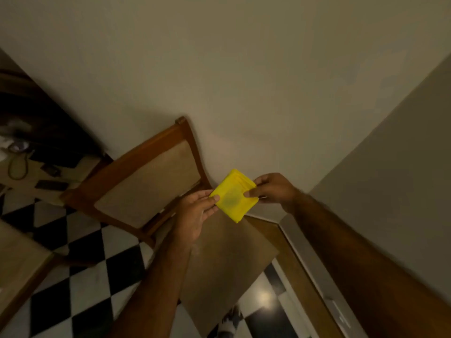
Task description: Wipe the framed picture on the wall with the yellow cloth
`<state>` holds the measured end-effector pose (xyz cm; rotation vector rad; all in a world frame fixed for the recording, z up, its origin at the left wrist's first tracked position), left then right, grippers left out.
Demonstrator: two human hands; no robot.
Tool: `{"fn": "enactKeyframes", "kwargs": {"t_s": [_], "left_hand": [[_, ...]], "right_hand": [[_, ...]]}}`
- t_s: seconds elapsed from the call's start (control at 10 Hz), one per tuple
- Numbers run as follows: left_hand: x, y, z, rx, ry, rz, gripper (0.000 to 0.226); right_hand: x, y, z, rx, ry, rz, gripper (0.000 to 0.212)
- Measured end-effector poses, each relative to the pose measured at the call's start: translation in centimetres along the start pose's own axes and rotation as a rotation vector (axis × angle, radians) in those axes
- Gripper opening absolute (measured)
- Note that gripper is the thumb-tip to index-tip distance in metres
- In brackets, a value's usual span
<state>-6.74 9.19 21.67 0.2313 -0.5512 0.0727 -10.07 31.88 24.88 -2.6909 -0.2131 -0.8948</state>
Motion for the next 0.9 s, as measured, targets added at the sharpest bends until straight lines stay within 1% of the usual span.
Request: {"fn": "enactKeyframes", "kwargs": {"t_s": [0.1, 0.2, 0.3, 0.4, 0.5, 0.6, 0.7, 0.8, 0.9], "left_hand": [[-2.8, -3.3, -4.7, -0.06, -0.055, 0.075, 0.032], [-6.6, -7.5, -12.6, -0.135, -0.174, 0.177, 0.036], [-8.2, -9.6, -17.0, -0.215, -0.242, 0.231, 0.036], [-10.8, -12.5, -23.2, -0.502, -0.262, 0.276, 0.031], [-12.2, -13.7, -26.0, -0.65, -0.226, 0.286, 0.026], [-13.9, -14.9, -28.8, -0.843, -0.202, 0.299, 0.023], [-14.5, -15.3, -30.0, -0.926, -0.218, 0.288, 0.027], [-14.7, -13.3, -29.7, -1.313, -0.071, 0.237, 0.035], [-14.0, -10.7, -28.4, -1.521, 0.092, 0.157, 0.05]], "right_hand": [[-4.0, 3.7, 4.7, 0.109, 0.051, -0.001, 0.022], [-9.0, 8.7, 11.9, 0.285, 0.111, -0.022, 0.032], [-10.8, 11.4, 15.8, 0.405, 0.133, -0.065, 0.034], [-13.6, 14.8, 21.8, 0.41, 0.226, -0.082, 0.039], [-15.1, 16.9, 25.1, 0.369, 0.26, -0.057, 0.036], [-17.2, 19.0, 28.9, 0.294, 0.281, 0.025, 0.032], [-17.9, 20.1, 30.3, 0.315, 0.27, 0.055, 0.037], [-17.9, 20.2, 29.9, 0.72, 0.06, 0.132, 0.044], [-16.7, 19.5, 28.9, 0.904, -0.031, 0.191, 0.061]]}}
Point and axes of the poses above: each hand's wrist, its own x-axis away from the middle knuckle, its own y-axis out of the palm, z = x × y, the point moved 5 cm from there along -x, towards the middle knuckle, and after that the axes turned 1 degree about -x, right-handed, at the moved point
